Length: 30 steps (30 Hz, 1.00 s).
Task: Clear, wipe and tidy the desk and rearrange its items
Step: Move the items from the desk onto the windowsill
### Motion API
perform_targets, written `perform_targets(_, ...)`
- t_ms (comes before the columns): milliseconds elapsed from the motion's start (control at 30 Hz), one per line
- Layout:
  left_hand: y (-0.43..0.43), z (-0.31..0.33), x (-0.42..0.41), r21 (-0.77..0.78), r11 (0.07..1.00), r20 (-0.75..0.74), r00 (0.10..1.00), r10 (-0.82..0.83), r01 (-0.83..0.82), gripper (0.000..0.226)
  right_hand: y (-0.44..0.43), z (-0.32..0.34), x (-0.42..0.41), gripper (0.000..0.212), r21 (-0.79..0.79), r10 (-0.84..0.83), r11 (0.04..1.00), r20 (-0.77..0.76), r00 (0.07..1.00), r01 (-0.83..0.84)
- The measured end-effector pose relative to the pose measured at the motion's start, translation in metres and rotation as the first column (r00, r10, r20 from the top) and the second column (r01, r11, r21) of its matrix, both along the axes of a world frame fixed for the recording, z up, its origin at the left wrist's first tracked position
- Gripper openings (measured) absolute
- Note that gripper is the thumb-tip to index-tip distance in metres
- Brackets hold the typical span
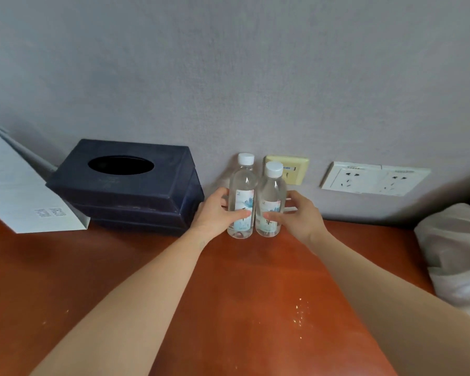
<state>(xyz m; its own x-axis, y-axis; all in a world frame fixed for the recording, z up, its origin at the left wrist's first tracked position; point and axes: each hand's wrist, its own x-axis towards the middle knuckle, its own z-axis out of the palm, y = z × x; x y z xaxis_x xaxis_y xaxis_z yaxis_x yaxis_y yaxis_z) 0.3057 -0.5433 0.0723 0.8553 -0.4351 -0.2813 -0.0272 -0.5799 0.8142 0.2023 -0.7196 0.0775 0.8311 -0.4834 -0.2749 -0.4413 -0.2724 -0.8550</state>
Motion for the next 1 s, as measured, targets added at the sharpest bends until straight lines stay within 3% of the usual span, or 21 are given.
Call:
perform_targets(333, 0.009, 0.106, -0.093, -0.181, 0.981, 0.025, 0.998, -0.063, 0.066, 0.043, 0.003, 0.088, -0.095, 0.049, 0.074, -0.043, 0.997, 0.173, 0.984, 0.031)
perform_targets(633, 0.008, 0.175, -0.220, -0.289, 0.941, 0.112, 0.982, -0.152, 0.178, 0.043, -0.001, 0.151, -0.231, 0.038, 0.109, -0.085, 0.993, 0.334, 0.939, 0.051)
perform_targets(867, -0.006, 0.212, -0.305, -0.330, 0.904, 0.133, 0.961, -0.243, 0.274, 0.047, -0.006, 0.190, -0.334, 0.061, 0.096, -0.136, 0.990, 0.376, 0.916, 0.108)
perform_targets(1000, -0.022, 0.226, -0.343, -0.329, 0.878, 0.167, 0.936, -0.309, 0.348, 0.050, -0.007, 0.206, -0.390, 0.043, 0.051, -0.210, 0.977, 0.407, 0.889, 0.207)
